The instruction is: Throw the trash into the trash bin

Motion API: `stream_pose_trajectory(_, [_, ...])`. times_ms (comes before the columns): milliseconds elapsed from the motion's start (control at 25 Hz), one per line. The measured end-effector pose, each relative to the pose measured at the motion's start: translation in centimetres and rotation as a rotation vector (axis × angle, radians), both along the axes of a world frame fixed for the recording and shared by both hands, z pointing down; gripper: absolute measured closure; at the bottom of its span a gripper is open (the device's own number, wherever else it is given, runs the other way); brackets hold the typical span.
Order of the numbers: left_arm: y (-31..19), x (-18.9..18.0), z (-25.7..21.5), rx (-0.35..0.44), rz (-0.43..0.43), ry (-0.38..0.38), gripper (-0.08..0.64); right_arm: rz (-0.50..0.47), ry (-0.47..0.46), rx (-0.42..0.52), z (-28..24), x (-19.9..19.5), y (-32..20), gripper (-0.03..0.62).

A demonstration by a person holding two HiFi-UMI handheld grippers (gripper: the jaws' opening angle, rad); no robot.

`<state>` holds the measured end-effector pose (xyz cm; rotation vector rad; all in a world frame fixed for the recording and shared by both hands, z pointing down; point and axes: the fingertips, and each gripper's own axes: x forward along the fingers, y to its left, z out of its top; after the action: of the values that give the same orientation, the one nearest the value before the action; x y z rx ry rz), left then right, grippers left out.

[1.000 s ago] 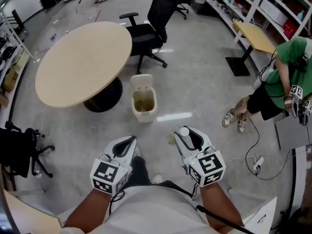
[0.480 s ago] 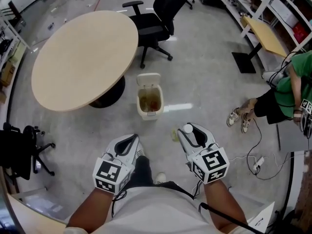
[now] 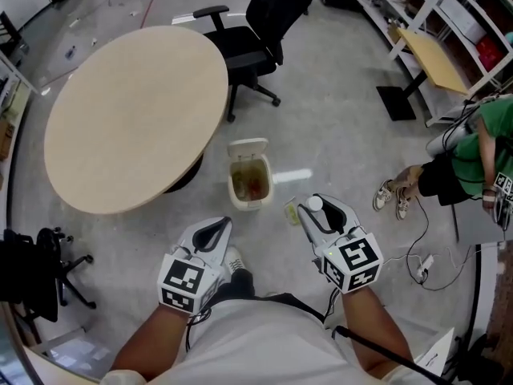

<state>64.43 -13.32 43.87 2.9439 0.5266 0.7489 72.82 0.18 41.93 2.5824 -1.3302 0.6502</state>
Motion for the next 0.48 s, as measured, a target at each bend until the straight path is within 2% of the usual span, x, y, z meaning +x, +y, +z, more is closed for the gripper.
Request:
stream_pose_trajectory(280, [-1.6,3.4,-2.4,-0.005,0.062,0.066,0.552,0.046,0.064,0.006,-2.8,2.6,-1.9,0.437])
stream_pose_trajectory(480, [-2.5,4.0,-1.3,-0.021,0.077,0.040,0.552,0.056,0.073,-0.004,-2.9,3.5,-2.9,0.437])
